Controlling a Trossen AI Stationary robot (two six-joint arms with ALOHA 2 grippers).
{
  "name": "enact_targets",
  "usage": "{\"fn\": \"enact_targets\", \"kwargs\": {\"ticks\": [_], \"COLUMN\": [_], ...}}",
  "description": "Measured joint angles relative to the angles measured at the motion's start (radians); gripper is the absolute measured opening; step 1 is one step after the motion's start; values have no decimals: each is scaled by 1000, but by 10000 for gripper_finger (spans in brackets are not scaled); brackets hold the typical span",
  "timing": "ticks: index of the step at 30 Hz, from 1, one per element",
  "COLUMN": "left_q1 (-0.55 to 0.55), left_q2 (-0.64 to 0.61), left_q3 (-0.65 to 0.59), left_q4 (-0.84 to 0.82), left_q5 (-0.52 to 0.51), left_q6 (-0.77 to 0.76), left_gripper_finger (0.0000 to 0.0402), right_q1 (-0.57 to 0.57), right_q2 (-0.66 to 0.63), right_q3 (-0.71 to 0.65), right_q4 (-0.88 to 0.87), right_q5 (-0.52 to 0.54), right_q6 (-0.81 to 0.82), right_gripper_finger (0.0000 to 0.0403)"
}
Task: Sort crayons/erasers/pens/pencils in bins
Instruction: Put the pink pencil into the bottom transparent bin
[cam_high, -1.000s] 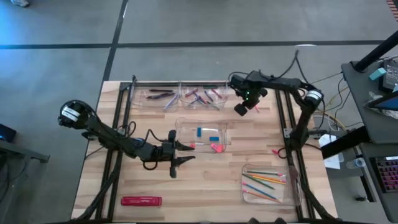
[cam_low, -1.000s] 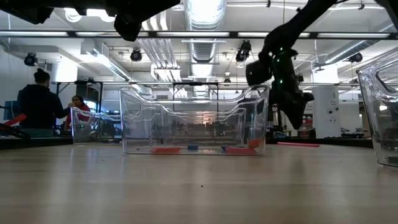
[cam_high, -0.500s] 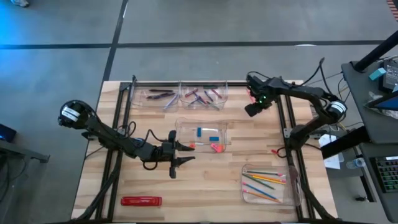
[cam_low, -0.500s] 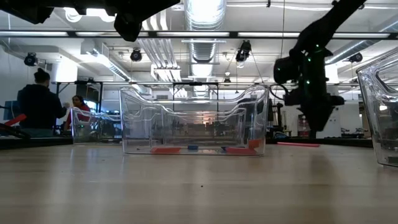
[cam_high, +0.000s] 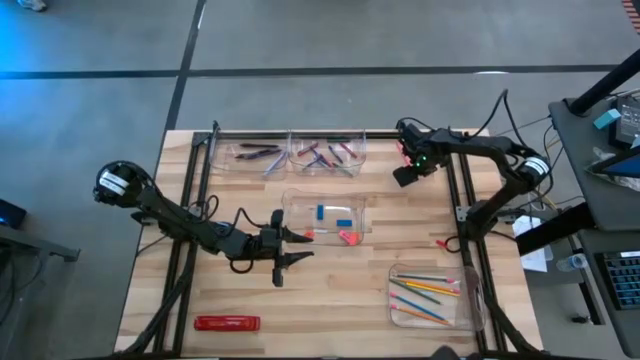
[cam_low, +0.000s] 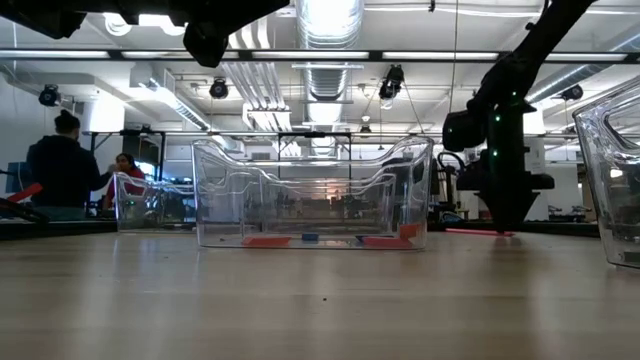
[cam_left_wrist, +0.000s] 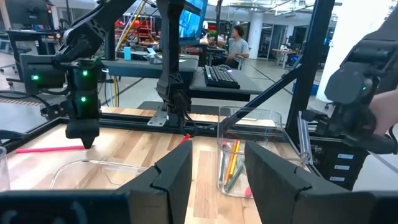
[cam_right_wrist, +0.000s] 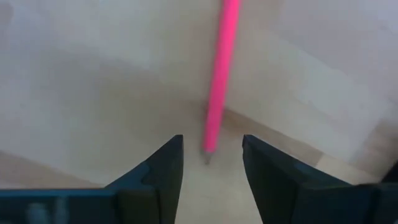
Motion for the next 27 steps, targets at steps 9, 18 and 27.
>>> {"fn": "enact_targets", "kwargs": {"ticks": [9,18,27], "left_q1": [0,0,0], "left_q2": [0,0,0], "left_q3": [0,4,5], "left_q4": [-4,-25,-25], "left_q5": [0,0,0], "left_q6": [1,1,0], "left_gripper_finger": [132,132,132], "right_q1": [-16,-16,-7], "right_q2": [80,108,108], "right_q3": [5,2,-7], "right_q4": [7,12,2], "right_q5": [-12,-36,-41], "right_q6": [-2,-2,-1], "right_gripper_finger": [156,84,15]}}
